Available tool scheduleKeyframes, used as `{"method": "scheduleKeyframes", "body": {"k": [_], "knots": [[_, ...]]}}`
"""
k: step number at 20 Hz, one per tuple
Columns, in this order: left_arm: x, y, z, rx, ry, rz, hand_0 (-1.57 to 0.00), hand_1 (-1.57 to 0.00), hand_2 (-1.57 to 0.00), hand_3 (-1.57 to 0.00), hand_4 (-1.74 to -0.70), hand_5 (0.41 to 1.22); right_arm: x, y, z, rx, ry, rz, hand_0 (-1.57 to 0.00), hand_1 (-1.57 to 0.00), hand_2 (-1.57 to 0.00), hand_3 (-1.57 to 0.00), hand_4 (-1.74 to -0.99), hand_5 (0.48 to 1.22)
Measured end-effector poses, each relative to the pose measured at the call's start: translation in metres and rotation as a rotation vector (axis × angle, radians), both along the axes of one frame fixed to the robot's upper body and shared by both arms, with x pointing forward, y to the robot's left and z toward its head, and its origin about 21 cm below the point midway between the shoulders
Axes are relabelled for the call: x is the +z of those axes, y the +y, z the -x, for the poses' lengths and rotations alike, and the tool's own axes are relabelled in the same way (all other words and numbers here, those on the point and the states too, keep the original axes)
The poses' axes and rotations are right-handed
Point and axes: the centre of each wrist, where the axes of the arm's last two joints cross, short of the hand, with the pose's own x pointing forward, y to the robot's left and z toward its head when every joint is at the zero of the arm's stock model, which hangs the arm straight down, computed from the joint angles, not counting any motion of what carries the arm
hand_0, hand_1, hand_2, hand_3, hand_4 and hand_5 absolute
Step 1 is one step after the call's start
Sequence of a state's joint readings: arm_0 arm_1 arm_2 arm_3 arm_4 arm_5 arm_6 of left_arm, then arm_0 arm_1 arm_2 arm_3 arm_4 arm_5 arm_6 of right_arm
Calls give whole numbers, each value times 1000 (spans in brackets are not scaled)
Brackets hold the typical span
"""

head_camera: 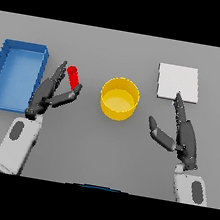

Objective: Pick up the red beaker and tilt it to pour out 1 green nut into yellow bowl. Pick up the yellow bowl and place it on the metallic measuring scale.

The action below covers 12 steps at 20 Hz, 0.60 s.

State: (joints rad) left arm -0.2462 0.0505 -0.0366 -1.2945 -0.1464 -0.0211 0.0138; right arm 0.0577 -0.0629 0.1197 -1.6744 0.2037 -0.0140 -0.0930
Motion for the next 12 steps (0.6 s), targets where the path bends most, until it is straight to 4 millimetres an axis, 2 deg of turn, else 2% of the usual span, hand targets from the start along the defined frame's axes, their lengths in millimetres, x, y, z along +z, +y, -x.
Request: {"method": "scheduleKeyframes", "body": {"k": [9,12], "knots": [[-3,-16,-39,0,4,-70,1,1,1,1,-1203,671,0,-3,3,-6,4,-15,1,1,1,1,-1238,638],[-9,-16,-43,8,-7,-61,1,1,1,1,-1228,687,3,-3,1,-13,7,-10,1,1,1,1,-1242,642]]}}
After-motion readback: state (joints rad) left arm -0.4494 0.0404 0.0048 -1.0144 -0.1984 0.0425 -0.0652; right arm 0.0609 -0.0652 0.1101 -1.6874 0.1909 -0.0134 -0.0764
